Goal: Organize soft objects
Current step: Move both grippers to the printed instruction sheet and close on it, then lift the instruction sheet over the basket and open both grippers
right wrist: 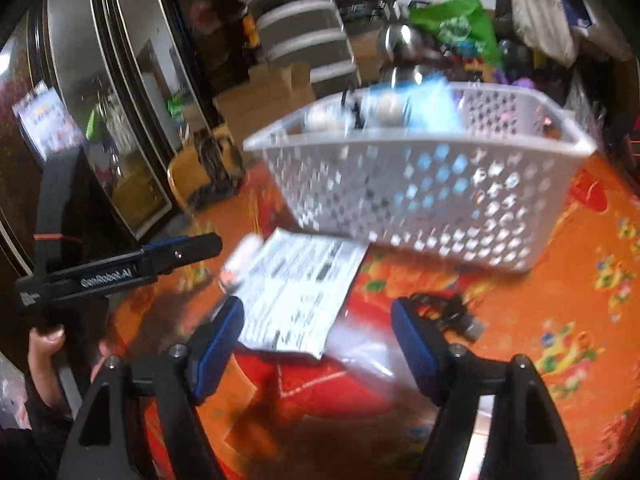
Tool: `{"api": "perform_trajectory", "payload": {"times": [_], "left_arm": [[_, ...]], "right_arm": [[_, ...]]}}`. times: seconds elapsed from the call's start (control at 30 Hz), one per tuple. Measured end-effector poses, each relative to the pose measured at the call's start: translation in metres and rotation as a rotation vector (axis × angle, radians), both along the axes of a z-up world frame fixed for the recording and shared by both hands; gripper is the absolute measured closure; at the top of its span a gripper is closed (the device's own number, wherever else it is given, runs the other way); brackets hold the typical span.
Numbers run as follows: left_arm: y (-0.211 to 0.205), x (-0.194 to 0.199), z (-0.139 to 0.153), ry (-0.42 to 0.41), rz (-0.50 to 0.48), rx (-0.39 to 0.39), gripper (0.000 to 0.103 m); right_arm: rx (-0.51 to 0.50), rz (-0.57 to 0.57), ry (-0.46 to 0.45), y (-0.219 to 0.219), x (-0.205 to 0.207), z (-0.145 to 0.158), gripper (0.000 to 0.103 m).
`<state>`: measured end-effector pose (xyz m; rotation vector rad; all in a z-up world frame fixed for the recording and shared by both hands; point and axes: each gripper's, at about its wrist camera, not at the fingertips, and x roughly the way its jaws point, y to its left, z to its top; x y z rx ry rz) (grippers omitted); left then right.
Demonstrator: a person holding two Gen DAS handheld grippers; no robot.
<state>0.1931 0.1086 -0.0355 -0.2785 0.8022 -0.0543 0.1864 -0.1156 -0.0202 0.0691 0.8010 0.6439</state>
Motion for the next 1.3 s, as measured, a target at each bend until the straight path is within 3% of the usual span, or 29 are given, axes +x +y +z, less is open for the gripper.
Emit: {"api": "perform_trajectory", "payload": {"times": [0.1,0.47,0.77,0.83,1.0,1.13,1.3], "left_arm": [[-0.004,0.000,-0.014,0.024,-0.017,0.001,0.032],[-0.001,0.016,-0.041,0.086,-0.049,-0.063,0.032],[-0.007,0.021,-0.041,0.088,-0.062,-0.048,0.033],[-0.010,0.020,-0.040,0.086,-0.061,-0.040,0.041],[-0.014,0.015,-0.039,0.081,-0.080,-0.068,0.081],[-0.025,0.007,-0.034,0.067,-0.079,-0.002,0.084],[-0.024,0.003,-0.033,0.051,-0.070,-0.020,0.094]], "right_arm": [[-0.014,0.038,0.034,0.013,0.004,-0.011,0.047],[-0.058,0.066,0.100,0.038,0.026,-0.028,0.047],[-0.077,0.081,0.128,0.047,0.038,-0.037,0.057],[-0.078,0.085,0.121,0.048,0.037,-0.038,0.060],[-0.092,0.102,0.095,0.054,0.031,-0.037,0.074],[-0.080,0.100,0.080,0.053,0.028,-0.034,0.079],[-0.070,0.101,0.061,0.047,0.026,-0.030,0.085]]}}
